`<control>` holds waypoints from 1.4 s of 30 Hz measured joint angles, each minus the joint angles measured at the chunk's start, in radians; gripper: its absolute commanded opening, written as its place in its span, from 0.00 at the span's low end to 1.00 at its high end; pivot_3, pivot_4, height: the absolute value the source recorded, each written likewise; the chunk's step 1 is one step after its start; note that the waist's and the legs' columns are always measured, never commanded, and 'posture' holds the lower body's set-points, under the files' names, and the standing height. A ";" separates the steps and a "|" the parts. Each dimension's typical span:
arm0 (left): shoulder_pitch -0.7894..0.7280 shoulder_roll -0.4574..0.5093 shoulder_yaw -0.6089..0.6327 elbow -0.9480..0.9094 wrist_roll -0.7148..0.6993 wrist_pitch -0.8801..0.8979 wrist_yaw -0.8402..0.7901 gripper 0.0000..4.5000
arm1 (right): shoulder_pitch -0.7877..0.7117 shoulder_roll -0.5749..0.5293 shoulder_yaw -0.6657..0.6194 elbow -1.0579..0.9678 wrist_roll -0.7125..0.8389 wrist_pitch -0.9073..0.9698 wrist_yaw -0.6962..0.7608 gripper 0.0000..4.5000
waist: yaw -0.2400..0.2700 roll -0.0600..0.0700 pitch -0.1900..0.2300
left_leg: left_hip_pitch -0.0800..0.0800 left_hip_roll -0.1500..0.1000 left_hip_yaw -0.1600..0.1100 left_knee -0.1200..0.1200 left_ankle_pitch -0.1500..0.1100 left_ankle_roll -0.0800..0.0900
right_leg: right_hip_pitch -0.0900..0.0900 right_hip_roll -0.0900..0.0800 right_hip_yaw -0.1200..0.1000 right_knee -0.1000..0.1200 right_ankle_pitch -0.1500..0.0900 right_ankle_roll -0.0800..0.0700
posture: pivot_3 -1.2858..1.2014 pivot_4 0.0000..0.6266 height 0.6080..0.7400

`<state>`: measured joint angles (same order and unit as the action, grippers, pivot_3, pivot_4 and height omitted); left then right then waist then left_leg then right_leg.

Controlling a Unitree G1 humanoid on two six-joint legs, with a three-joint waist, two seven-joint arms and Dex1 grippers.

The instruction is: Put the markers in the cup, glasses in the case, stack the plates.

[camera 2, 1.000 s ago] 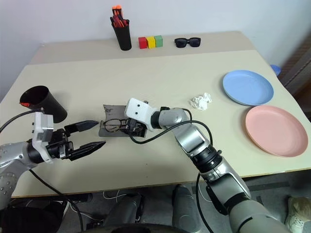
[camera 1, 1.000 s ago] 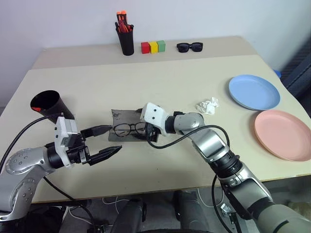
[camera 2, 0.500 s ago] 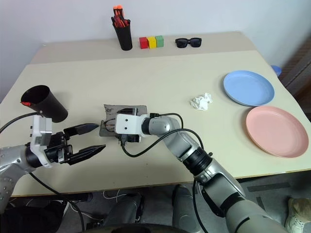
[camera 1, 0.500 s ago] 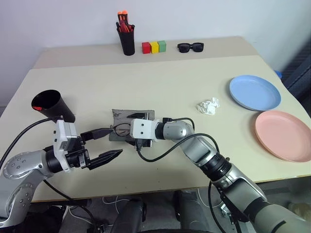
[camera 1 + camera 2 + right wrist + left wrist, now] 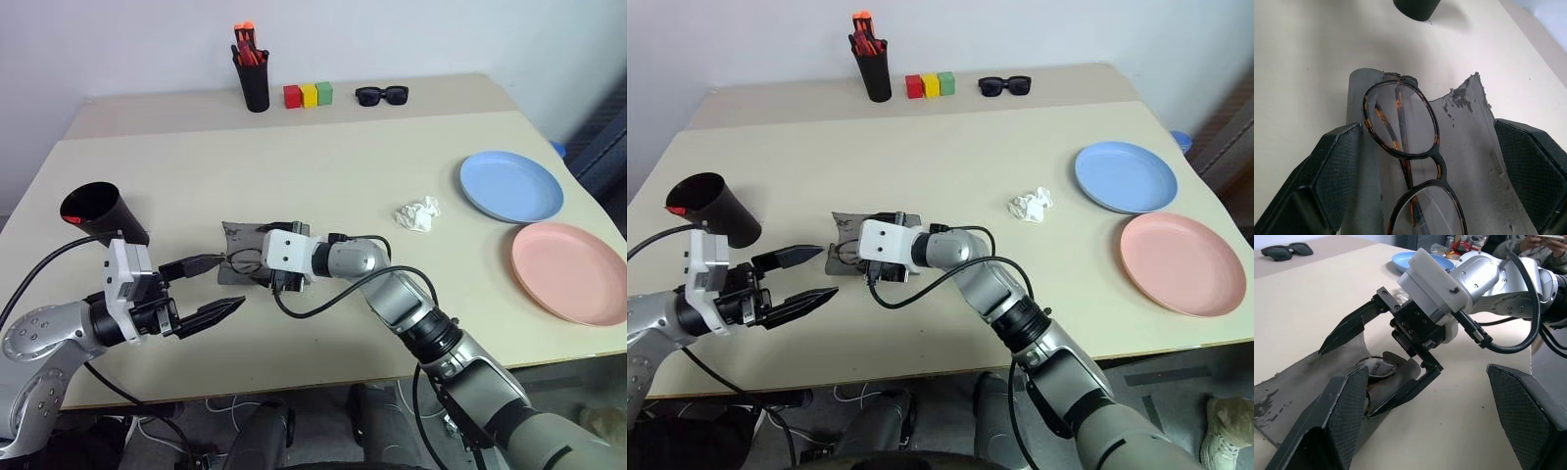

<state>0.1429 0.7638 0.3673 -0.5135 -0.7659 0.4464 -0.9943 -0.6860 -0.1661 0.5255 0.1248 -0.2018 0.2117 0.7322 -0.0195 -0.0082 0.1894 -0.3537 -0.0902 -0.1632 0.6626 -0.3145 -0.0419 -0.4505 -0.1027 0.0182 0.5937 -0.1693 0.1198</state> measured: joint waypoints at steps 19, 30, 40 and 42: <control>0.000 -0.004 0.000 0.000 0.002 -0.002 0.014 0.88 | -0.018 0.035 -0.062 0.001 0.021 0.038 -0.036 0.98 | 0.000 0.000 0.000 | 0.000 0.000 0.000 0.000 0.000 0.000 | -0.001 0.000 0.000 0.000 0.000 0.000 | 0.52 0.24 1.00; 0.000 -0.006 -0.002 0.000 0.014 -0.003 0.013 0.88 | -0.013 -0.004 -0.064 -0.021 0.011 -0.043 -0.012 0.79 | -0.002 0.000 0.000 | 0.000 0.001 0.001 0.000 0.000 0.000 | -0.001 0.001 0.000 0.000 0.000 0.000 | 0.52 0.24 1.00; 0.000 -0.009 -0.002 0.000 0.015 -0.003 0.013 0.88 | -0.025 0.017 -0.055 -0.072 0.054 0.018 0.017 0.01 | 0.000 0.000 0.000 | 0.000 0.001 0.001 0.000 0.000 0.000 | -0.001 0.001 0.000 0.000 0.000 -0.001 | 0.52 0.24 1.00; 0.000 -0.010 -0.002 0.000 0.016 -0.003 0.013 0.88 | -0.028 0.003 -0.034 -0.050 0.017 -0.020 0.006 0.01 | 0.000 0.000 0.000 | 0.000 0.001 0.001 0.000 0.000 0.000 | -0.001 0.001 0.000 0.000 0.000 -0.001 | 0.52 0.24 1.00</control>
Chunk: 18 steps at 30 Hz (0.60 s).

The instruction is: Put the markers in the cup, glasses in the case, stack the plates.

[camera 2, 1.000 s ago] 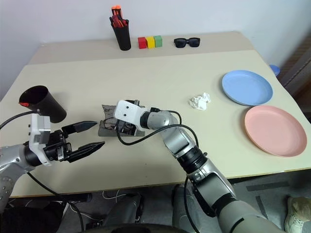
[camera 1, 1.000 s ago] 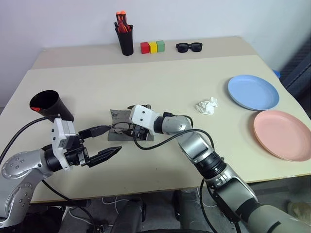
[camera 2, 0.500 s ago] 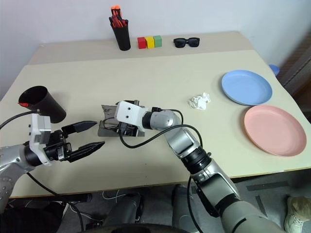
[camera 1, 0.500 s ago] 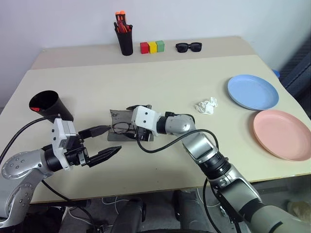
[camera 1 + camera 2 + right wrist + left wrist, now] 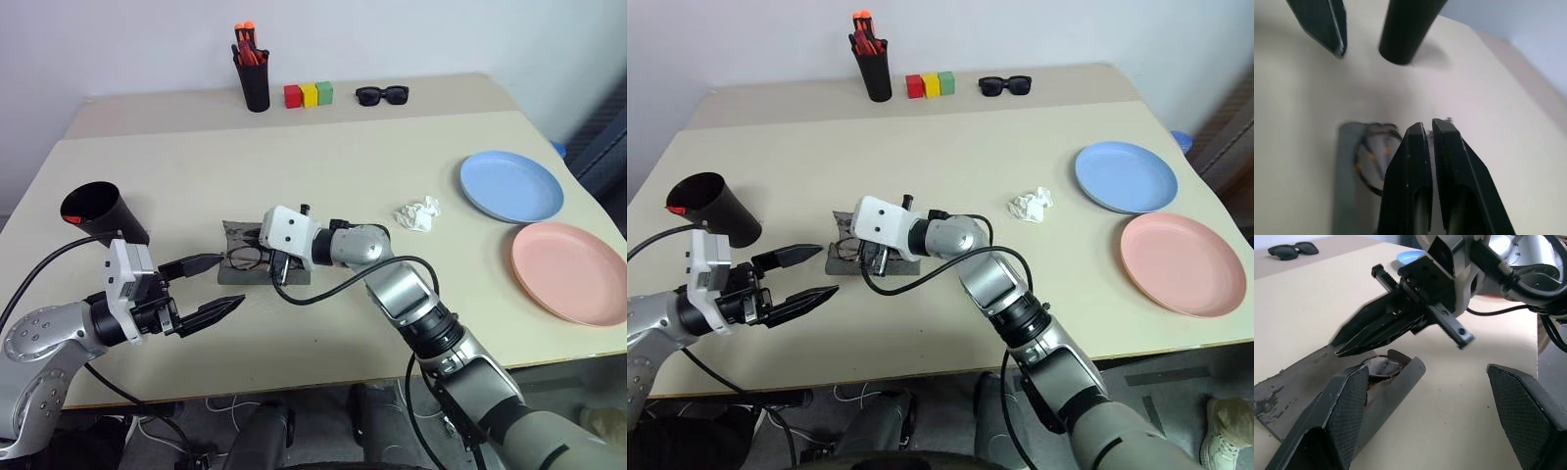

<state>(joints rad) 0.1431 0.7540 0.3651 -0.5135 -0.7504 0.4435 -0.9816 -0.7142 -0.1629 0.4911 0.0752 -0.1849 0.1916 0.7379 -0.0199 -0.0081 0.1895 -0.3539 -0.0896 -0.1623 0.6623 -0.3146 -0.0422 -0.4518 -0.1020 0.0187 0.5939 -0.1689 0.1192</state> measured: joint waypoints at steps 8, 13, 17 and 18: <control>0.000 -0.002 0.000 0.000 0.001 0.000 0.000 0.88 | -0.038 0.002 0.044 0.090 -0.089 -0.102 -0.033 0.01 | -0.001 0.000 0.000 | 0.000 0.000 0.000 0.000 0.000 0.000 | -0.001 0.000 0.000 0.000 0.000 0.000 | 0.52 0.24 1.00; -0.002 -0.002 -0.010 0.000 0.001 0.000 0.001 0.88 | -0.038 0.001 0.075 0.091 -0.108 -0.145 -0.015 0.01 | 0.000 0.000 0.000 | 0.000 0.000 0.000 0.000 0.000 0.000 | -0.001 0.000 0.000 0.000 0.000 0.000 | 0.52 0.24 1.00; -0.004 -0.002 -0.020 0.000 0.001 0.000 0.004 0.88 | -0.038 -0.009 0.095 0.110 -0.122 -0.172 0.010 0.01 | -0.001 0.000 0.000 | 0.000 0.000 0.000 0.000 0.000 0.000 | -0.001 0.000 0.000 0.000 0.000 0.000 | 0.52 0.24 1.00; -0.004 -0.002 -0.020 0.000 0.001 0.000 0.005 0.88 | -0.038 -0.009 0.095 0.118 -0.126 -0.174 0.010 0.01 | -0.001 0.000 0.000 | 0.000 0.000 0.000 0.000 0.000 0.000 | -0.001 0.000 0.000 0.000 0.000 0.000 | 0.52 0.24 1.00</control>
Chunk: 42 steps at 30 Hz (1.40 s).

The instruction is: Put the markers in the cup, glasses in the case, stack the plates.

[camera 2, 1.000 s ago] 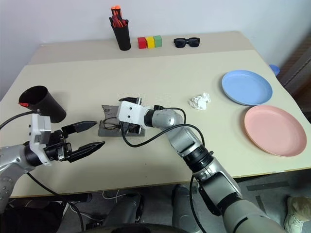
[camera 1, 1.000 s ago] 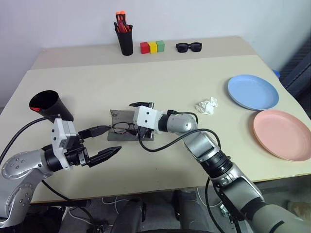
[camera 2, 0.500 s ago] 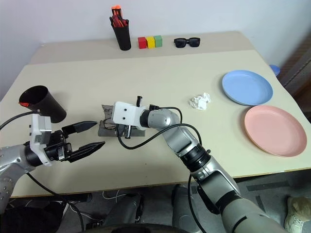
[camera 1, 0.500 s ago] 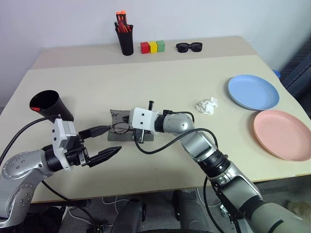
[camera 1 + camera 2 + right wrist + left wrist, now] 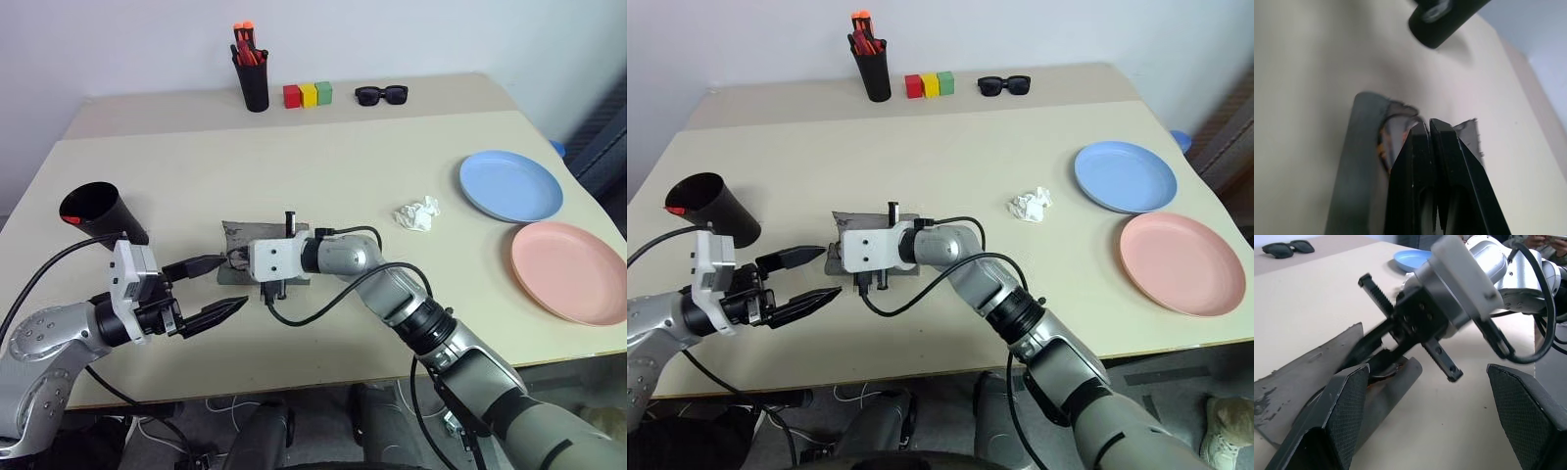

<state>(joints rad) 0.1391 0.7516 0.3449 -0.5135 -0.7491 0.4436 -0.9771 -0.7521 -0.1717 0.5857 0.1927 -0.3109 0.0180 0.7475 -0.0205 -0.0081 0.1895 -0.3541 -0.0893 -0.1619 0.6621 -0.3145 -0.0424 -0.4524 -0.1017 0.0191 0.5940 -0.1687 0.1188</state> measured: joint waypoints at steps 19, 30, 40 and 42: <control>-0.002 -0.004 -0.004 0.000 0.006 -0.001 0.019 0.88 | -0.052 0.005 0.025 0.070 -0.150 -0.043 -0.051 0.01 | 0.000 0.000 0.000 | 0.000 0.000 0.000 0.000 0.000 0.000 | 0.000 0.000 0.000 0.000 0.000 0.000 | 0.52 0.24 1.00; -0.132 -0.023 -0.014 0.056 0.020 0.005 0.092 0.88 | -0.020 0.189 -0.328 -0.114 0.355 0.316 0.007 0.01 | 0.008 0.000 0.000 | 0.000 0.001 -0.002 0.000 0.000 -0.001 | 0.000 0.001 0.000 0.000 0.001 -0.001 | 0.52 0.24 1.00; -0.479 -0.105 -0.174 0.299 0.155 -0.022 0.164 0.01 | 0.148 -0.094 -0.428 -0.189 0.416 0.399 0.023 0.00 | 0.002 0.000 0.000 | -0.001 0.001 0.000 0.000 0.001 -0.001 | -0.001 0.001 0.000 0.000 0.001 -0.001 | 0.52 0.24 1.00; -0.545 -0.131 -0.213 0.368 0.198 -0.041 0.172 0.01 | 0.163 -0.124 -0.453 -0.233 0.436 0.415 0.024 0.00 | 0.001 0.000 0.000 | -0.001 0.001 0.001 0.000 0.001 -0.001 | -0.002 0.001 0.001 0.000 0.001 -0.001 | 0.52 0.24 1.00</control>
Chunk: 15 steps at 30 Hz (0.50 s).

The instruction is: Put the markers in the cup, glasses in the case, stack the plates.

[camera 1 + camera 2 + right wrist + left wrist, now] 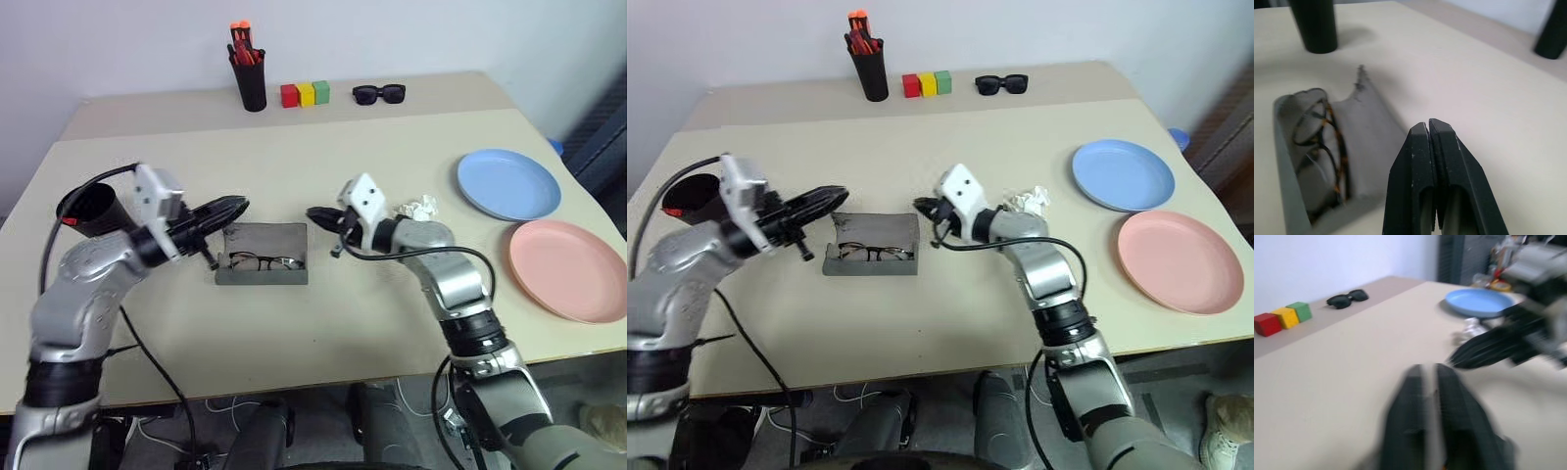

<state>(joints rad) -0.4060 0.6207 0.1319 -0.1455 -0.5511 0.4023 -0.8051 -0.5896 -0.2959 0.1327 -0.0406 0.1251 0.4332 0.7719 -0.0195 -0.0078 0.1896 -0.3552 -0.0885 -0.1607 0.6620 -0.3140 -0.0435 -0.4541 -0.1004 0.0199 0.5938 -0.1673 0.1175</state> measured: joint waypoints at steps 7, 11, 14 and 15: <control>-0.186 -0.063 -0.070 0.258 0.169 -0.105 0.065 0.01 | 0.041 -0.018 -0.019 -0.055 0.036 0.039 -0.031 0.00 | 0.006 0.000 0.000 | 0.000 0.000 0.000 0.000 0.000 0.000 | 0.000 0.000 0.000 0.000 0.000 0.000 | 0.52 0.24 1.00; -0.309 -0.089 -0.104 0.442 0.275 -0.155 0.124 0.00 | 0.072 -0.044 -0.056 -0.083 0.105 0.057 -0.002 0.29 | 0.010 -0.001 0.000 | -0.001 -0.001 0.000 0.001 0.000 0.000 | 0.001 0.000 0.000 -0.001 0.001 0.000 | 0.52 0.24 1.00; -0.369 -0.100 -0.130 0.549 0.303 -0.148 0.083 0.00 | 0.080 -0.074 -0.069 -0.083 0.131 0.058 0.014 0.63 | 0.003 -0.001 0.000 | 0.000 -0.001 0.001 0.001 0.000 0.000 | 0.000 -0.001 0.000 -0.001 0.001 0.000 | 0.52 0.24 1.00; -0.382 -0.102 -0.145 0.577 0.304 -0.142 0.054 0.00 | 0.080 -0.077 -0.071 -0.083 0.133 0.053 0.014 0.74 | 0.000 -0.001 0.000 | 0.000 -0.001 0.001 0.001 0.000 0.000 | 0.000 -0.001 0.000 -0.001 0.001 0.000 | 0.52 0.24 1.00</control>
<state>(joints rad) -0.7881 0.5189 -0.0130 0.4310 -0.2468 0.2600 -0.7511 -0.5095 -0.3734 0.0613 -0.1237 0.2585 0.4858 0.7862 -0.0194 -0.0085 0.1894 -0.3557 -0.0892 -0.1599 0.6628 -0.3138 -0.0437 -0.4542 -0.1010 0.0202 0.5932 -0.1667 0.1179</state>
